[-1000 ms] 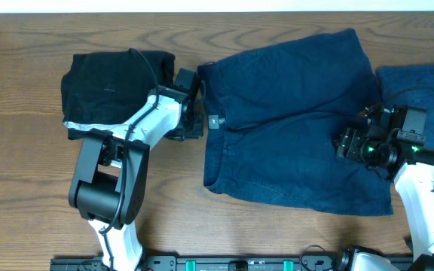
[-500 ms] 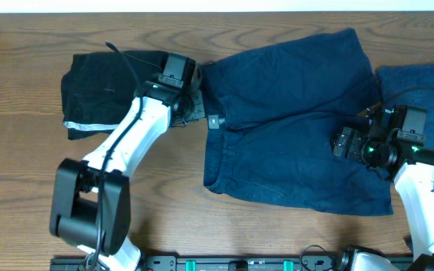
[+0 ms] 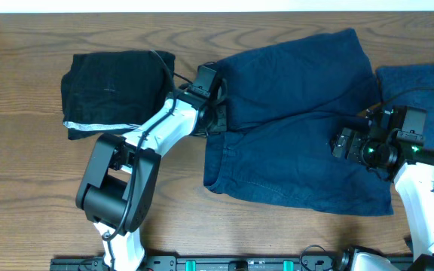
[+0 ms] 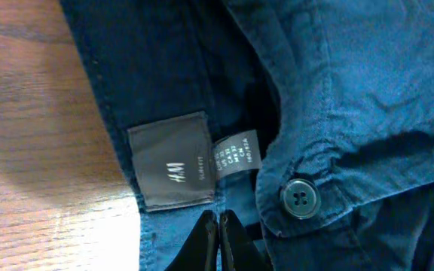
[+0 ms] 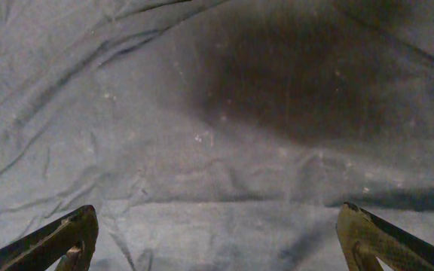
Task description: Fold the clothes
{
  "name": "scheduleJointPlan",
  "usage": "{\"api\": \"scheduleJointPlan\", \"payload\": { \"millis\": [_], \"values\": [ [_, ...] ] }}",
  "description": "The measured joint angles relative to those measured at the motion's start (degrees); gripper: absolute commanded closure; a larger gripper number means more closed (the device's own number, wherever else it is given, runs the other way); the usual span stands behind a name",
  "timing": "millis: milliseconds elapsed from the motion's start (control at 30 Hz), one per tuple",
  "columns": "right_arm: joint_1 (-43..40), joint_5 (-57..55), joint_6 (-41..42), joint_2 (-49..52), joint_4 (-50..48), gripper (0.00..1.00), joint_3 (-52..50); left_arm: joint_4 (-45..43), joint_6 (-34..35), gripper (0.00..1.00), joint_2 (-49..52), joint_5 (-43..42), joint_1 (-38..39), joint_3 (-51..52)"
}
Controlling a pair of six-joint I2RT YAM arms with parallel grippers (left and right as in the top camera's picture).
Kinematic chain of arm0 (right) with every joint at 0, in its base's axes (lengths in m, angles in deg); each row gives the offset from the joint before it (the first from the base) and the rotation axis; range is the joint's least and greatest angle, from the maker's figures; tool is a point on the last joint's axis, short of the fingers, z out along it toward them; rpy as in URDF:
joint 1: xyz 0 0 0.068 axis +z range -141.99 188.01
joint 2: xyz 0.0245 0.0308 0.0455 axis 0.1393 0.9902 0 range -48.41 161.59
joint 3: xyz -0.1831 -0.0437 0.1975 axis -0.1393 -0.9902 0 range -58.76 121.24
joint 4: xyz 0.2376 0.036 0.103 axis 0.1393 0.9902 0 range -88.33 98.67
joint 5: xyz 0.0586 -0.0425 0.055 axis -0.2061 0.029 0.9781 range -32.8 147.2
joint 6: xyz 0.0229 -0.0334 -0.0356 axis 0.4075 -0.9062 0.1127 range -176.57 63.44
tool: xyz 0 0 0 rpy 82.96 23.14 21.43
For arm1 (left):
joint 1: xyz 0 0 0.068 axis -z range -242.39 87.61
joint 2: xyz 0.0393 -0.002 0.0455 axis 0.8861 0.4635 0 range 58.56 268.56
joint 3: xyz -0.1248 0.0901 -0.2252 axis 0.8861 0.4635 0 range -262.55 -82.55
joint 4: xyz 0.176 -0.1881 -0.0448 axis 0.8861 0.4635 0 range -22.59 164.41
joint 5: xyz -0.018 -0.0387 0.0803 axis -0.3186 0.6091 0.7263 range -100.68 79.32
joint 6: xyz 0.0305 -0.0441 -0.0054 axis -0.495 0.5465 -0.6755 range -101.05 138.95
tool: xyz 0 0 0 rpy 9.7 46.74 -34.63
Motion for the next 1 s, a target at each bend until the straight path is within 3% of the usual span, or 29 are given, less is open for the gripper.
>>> {"api": "scheduleJointPlan", "payload": {
  "millis": [600,1000],
  "values": [
    [0.00,-0.02,0.00,0.00,0.02,0.01,-0.02,3.52,-0.13,0.94,5.77,-6.12,-3.69,-3.06],
    [0.00,0.00,0.00,0.00,-0.31,0.01,-0.02,7.80,-6.21,0.94,6.47,-4.70,-15.89,-5.20]
  ]
}}
